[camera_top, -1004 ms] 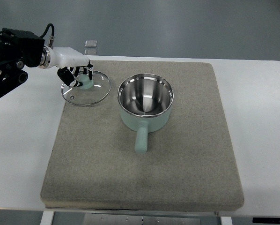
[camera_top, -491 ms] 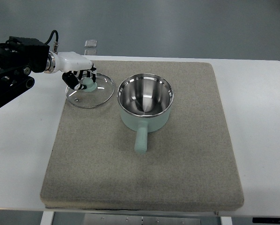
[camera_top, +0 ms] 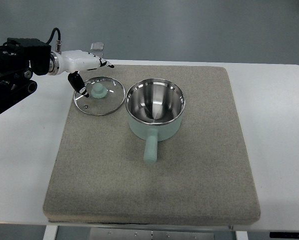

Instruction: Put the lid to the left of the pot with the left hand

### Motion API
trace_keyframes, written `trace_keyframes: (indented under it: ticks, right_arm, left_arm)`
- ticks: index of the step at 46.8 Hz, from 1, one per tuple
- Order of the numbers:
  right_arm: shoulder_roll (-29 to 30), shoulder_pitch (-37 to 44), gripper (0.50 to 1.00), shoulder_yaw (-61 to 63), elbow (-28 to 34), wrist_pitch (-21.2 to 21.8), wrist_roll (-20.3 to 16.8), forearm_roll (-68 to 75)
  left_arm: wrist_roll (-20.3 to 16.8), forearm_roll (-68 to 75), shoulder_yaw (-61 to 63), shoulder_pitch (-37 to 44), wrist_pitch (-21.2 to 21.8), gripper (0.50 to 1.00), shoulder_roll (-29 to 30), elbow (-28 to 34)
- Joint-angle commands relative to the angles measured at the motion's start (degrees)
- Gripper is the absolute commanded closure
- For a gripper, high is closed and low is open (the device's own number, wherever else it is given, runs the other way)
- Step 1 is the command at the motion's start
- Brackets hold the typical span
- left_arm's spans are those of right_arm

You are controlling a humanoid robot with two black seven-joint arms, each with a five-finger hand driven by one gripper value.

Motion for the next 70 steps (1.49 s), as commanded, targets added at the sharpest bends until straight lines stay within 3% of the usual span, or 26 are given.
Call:
trace_keyframes:
  ticks: [1, 11, 21, 32, 41, 47, 56, 70]
  right_arm:
    - [0.00, 0.00, 0.579, 0.00, 0.00, 0.00, 0.00, 0.00]
    - [0.00, 0.00, 0.579, 0.00, 0.00, 0.00, -0.08, 0.00]
    - [0.00, 0.00, 0.579, 0.00, 0.00, 0.00, 0.00, 0.00]
    - [0.00, 0.00, 0.579, 0.00, 0.00, 0.00, 0.00, 0.00]
    - [0.00, 0.00, 0.579, 0.00, 0.00, 0.00, 0.00, 0.00]
    - [0.00, 0.00, 0.579, 0.00, 0.00, 0.00, 0.00, 0.00]
    - [0.00, 0.00, 0.579, 0.00, 0.00, 0.00, 0.00, 0.00]
    - [0.00, 0.00, 0.579, 0.00, 0.00, 0.00, 0.00, 0.00]
  left_arm:
    - [-0.05, -8.61, 0.01, 0.03, 1.63, 0.506, 0.35, 0.44]
    - [-0.05, -41.03, 0.01, -0.15, 4.80, 0.504, 0.35, 6.06]
    - [-0.05, -64.78, -0.52, 0.11, 4.80, 0.504, 0.70, 10.28]
    - [-0.05, -89.48, -0.70, 1.43, 1.91, 0.504, 0.79, 17.49]
    - [0.21, -97.83, -2.27, 1.61, -10.21, 0.504, 0.52, 23.73]
    - [0.38, -104.16, -3.25, 3.10, -14.79, 0.504, 0.09, 25.58]
    - [3.72, -112.08, -3.25, 5.04, -16.29, 0.504, -0.53, 26.20]
    - [3.81, -112.70, -4.65, 7.23, -15.67, 0.504, -4.22, 26.64]
